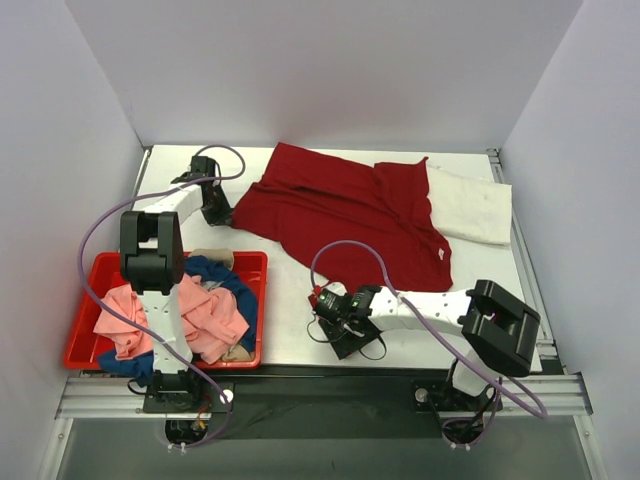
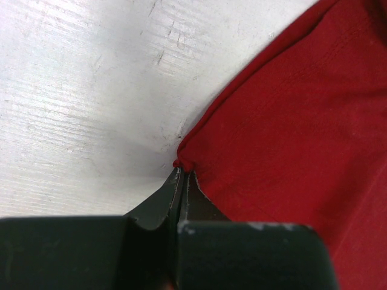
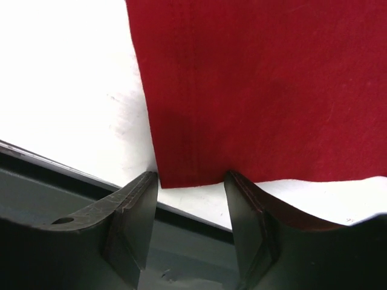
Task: Fold and stack the t-shirts
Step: Grap the side of the flattened tshirt closest away from the robot with both arms
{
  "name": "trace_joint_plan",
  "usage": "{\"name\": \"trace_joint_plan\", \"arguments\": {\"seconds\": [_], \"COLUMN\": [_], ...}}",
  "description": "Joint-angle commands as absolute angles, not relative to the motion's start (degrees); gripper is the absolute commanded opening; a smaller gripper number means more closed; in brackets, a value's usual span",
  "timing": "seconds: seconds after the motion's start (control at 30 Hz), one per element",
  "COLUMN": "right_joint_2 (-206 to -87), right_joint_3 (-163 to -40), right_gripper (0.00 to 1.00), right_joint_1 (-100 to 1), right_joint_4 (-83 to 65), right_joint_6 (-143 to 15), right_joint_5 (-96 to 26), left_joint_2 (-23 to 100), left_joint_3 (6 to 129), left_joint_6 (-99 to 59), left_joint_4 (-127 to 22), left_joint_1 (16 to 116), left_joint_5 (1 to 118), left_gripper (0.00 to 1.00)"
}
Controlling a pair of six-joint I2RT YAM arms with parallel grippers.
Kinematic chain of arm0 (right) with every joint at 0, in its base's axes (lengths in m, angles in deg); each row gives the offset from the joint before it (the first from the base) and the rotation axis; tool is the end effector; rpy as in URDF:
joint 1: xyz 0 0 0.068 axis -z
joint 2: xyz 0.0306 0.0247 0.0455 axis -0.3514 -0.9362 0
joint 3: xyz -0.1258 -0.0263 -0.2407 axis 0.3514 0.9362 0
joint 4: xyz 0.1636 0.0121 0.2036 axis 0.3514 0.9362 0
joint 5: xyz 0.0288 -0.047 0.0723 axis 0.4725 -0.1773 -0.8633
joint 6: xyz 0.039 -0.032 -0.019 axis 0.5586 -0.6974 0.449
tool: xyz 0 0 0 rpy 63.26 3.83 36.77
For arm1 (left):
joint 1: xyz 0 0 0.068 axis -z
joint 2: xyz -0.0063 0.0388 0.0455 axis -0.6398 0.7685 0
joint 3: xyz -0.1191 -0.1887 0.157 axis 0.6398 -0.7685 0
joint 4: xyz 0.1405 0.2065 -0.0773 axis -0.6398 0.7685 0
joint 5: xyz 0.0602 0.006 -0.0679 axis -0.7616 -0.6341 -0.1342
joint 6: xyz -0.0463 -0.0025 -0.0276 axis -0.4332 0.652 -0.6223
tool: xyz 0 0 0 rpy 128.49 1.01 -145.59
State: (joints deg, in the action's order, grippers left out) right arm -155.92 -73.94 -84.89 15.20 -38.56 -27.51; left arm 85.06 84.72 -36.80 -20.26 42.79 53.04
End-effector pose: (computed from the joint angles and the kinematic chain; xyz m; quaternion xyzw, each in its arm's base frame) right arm 0.1239 0.2581 0.1577 -0.2715 0.9413 0.1515 0.1313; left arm 0.4479 -0.0248 0.1627 -0.2080 0.9484 -0.0801 0.2255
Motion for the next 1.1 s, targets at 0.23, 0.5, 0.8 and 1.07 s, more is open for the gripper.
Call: {"name": "trace_joint_plan", "arguments": {"seconds": [0.23, 0.5, 0.8, 1.07], "right_joint_2": [-159.60, -154.59, -143.69, -138.86], "right_joint_3": [-75.06, -77.34, -83.05, -89.38], "right_gripper": [0.30, 0.00, 0.00, 0.00], "right_joint_1": [-85.26, -81.93, -74.89, -74.80], "right_joint_4": [16.80, 23.99, 38.31, 48.69], "right_joint_6": [-38.24, -39.82, -41.67, -38.42], "right_joint_5": [-26.02, -30.85, -41.14, -40.79], "left_joint_2": [84.72, 82.79, 77.52, 73.56], "left_joint_3": [86.26, 89.25, 91.89, 94.70], "left_joint_6": [-35.29, -32.22, -29.93, -29.05], "left_joint_4": [-18.26, -15.45, -11.76, -7.63], "left_joint_1": [42.86, 42.86, 42.86, 42.68], "left_joint_5": [52.86, 51.54, 48.81, 48.90], "left_gripper": [0.00, 0.00, 0.00, 0.00]}}
